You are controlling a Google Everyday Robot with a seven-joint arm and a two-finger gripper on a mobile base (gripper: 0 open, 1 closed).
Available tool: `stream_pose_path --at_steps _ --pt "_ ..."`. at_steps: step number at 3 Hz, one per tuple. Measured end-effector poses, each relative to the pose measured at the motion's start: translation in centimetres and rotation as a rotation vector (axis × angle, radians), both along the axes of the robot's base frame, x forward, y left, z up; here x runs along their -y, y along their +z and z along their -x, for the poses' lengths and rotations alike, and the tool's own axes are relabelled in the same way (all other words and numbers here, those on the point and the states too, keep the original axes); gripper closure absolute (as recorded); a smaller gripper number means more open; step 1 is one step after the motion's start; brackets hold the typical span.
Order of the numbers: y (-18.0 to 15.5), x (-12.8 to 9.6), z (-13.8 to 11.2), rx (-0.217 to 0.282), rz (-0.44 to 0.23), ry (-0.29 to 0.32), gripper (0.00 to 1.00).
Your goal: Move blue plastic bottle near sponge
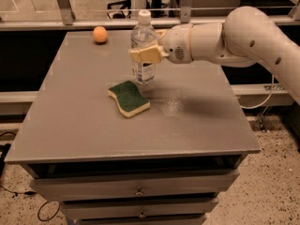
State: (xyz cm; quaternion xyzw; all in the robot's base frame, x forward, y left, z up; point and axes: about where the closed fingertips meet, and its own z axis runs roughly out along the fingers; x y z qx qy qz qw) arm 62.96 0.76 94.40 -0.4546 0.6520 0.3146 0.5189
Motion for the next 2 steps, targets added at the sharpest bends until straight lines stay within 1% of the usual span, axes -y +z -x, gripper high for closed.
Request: stream_pose_path --at_steps 1,2 --pt "-0.93 0.31 -0.01 -0.019 -0.001 -0.006 0.92" --pt "-1.75 0.16 0.26 -0.047 -0.01 0.001 0.59"
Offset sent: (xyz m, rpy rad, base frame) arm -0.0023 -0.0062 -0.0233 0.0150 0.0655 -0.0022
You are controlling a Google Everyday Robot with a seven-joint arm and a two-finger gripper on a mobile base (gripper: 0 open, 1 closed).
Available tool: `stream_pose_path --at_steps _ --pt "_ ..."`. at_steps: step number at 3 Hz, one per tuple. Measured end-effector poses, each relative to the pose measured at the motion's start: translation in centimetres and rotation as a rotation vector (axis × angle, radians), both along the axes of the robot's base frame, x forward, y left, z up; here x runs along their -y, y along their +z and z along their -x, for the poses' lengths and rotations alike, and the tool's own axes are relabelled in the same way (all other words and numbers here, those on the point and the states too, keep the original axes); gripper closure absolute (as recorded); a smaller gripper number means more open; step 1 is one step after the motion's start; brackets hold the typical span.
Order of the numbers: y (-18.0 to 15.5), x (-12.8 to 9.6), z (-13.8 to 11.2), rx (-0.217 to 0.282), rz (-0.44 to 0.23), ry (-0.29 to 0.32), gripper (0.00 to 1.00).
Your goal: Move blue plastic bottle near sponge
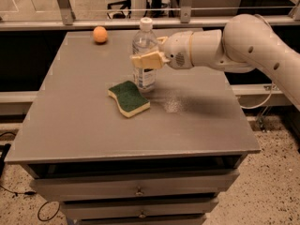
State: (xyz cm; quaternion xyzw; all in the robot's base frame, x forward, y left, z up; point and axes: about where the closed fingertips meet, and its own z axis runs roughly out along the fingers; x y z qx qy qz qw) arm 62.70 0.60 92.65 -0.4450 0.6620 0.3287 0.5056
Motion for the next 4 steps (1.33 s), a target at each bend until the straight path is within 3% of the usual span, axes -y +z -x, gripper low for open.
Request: stream_pose_path --at_steps 2,3,4 --pt "-0.49 0.1 0.57 -0.02 -0.006 0.001 0.13" --pt "-0.6 0.14 0.76 -0.024 -0.006 0.002 0.0" --pt "-0.58 0.3 0.72 -0.022 -0.005 0.0 0.0"
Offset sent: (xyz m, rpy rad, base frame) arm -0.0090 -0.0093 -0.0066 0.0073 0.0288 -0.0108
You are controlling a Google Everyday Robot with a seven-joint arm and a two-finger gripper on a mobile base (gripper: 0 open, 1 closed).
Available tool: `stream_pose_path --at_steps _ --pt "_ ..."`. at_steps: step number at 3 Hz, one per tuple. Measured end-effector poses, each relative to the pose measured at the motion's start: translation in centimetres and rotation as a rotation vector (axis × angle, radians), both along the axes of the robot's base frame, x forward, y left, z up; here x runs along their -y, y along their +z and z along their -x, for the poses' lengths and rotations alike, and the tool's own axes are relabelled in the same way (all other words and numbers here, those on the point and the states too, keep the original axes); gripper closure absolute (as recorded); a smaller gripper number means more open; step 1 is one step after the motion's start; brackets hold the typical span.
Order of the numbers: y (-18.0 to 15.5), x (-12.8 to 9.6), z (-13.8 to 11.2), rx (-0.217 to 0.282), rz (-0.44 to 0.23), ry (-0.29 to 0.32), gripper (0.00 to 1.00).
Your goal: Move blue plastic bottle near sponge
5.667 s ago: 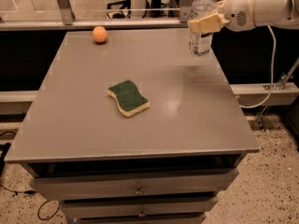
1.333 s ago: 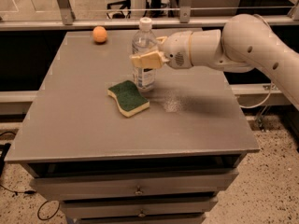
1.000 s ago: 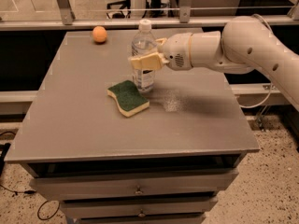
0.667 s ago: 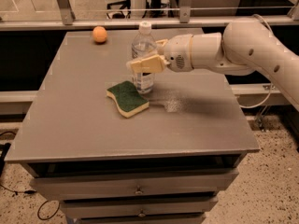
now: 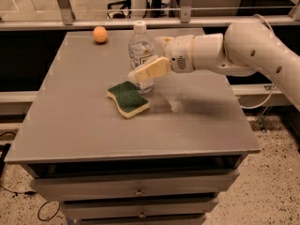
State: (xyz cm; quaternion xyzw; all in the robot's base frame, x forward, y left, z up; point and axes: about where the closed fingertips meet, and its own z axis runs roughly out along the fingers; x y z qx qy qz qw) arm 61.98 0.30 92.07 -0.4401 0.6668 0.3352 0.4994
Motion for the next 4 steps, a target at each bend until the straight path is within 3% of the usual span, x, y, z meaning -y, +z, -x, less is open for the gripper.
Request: stream_pose_path --at_steps 1,2,3,4 --pt "0.1 0.3 -0.1 0.004 0.003 -0.005 0.0" --pt "1.7 4.4 -1.1 0.07 0.001 -0.047 0.0" --pt "5.5 11.9 -1.9 0.168 0.003 -0.097 0.0" --pt "5.5 11.2 -2.0 0.165 0.001 -0.093 0.0"
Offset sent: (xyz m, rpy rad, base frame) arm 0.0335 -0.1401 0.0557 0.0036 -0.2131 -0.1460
